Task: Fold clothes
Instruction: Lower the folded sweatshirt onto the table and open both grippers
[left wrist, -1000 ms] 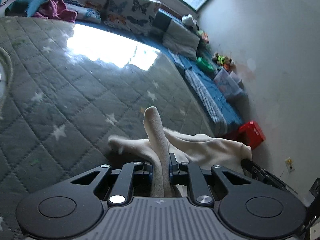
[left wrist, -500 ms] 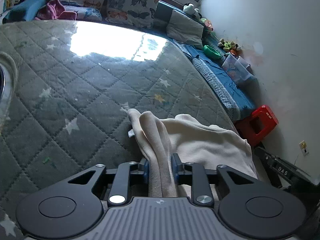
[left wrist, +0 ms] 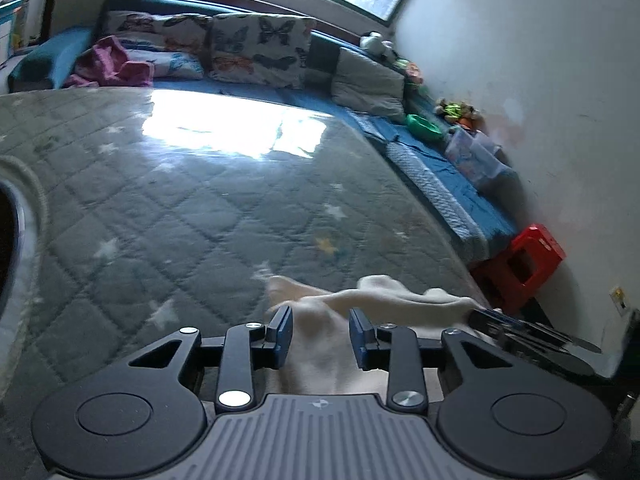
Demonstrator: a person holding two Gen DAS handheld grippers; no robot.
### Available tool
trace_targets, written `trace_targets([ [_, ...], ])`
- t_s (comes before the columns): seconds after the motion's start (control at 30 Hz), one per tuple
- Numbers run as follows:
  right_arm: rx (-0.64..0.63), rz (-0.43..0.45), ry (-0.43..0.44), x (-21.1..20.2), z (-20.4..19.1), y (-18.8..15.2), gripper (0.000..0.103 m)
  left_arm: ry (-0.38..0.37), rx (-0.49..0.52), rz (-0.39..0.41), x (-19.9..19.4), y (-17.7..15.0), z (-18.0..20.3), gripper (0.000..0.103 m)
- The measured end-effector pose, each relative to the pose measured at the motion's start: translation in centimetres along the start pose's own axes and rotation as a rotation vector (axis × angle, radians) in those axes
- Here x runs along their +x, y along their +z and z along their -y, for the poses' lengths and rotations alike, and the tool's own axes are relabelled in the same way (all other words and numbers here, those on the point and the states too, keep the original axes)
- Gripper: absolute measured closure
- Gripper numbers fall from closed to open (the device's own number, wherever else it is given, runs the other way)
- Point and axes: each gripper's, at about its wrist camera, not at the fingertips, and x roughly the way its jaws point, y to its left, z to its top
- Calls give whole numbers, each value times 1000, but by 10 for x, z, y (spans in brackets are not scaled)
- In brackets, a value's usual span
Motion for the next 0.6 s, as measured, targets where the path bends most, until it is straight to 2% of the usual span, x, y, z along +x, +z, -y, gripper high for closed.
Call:
trace_targets([
  [0.23,-7,13,8,3,-7,5,80,-49,62,-20,23,3,26,72],
  [0.3,-18,15,17,3,-9,6,73,-57,73,-27,31,3,30,73],
  [0.43,-31,6,12,11,-12,5,72,-62,86,-45,46,4,36,73],
  [0.6,-26,6,8,17,-12,3,63,-47,91,-70,64,3,37,73],
])
